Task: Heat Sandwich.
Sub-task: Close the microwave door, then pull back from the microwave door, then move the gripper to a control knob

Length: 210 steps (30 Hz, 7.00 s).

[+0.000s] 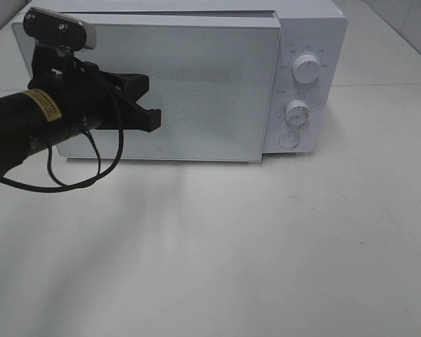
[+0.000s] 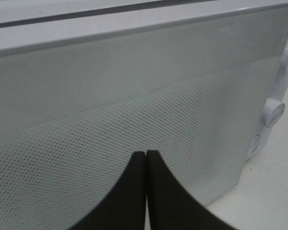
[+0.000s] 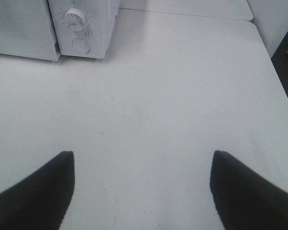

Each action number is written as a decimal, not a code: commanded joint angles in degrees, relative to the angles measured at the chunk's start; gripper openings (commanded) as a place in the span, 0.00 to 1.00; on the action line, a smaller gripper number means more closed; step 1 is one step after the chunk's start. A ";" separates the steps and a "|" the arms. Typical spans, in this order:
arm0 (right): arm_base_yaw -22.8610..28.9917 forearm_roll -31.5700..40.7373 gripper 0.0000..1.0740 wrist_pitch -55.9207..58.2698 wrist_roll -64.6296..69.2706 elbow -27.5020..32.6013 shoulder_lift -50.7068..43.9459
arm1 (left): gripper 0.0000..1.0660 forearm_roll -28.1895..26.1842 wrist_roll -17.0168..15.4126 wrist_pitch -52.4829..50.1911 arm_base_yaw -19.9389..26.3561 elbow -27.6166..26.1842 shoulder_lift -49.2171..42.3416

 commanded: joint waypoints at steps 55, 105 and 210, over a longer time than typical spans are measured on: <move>-0.40 0.00 0.71 -0.34 0.00 0.23 -1.55 | 0.00 -10.08 6.02 16.10 -7.10 -37.07 21.43; -0.40 0.00 0.71 -0.34 0.00 0.23 -1.55 | 0.39 -10.20 3.90 34.03 -12.55 -9.17 -2.86; -0.40 0.00 0.71 -0.34 0.00 0.23 -1.03 | 0.95 -7.73 6.65 101.36 35.41 12.95 -101.53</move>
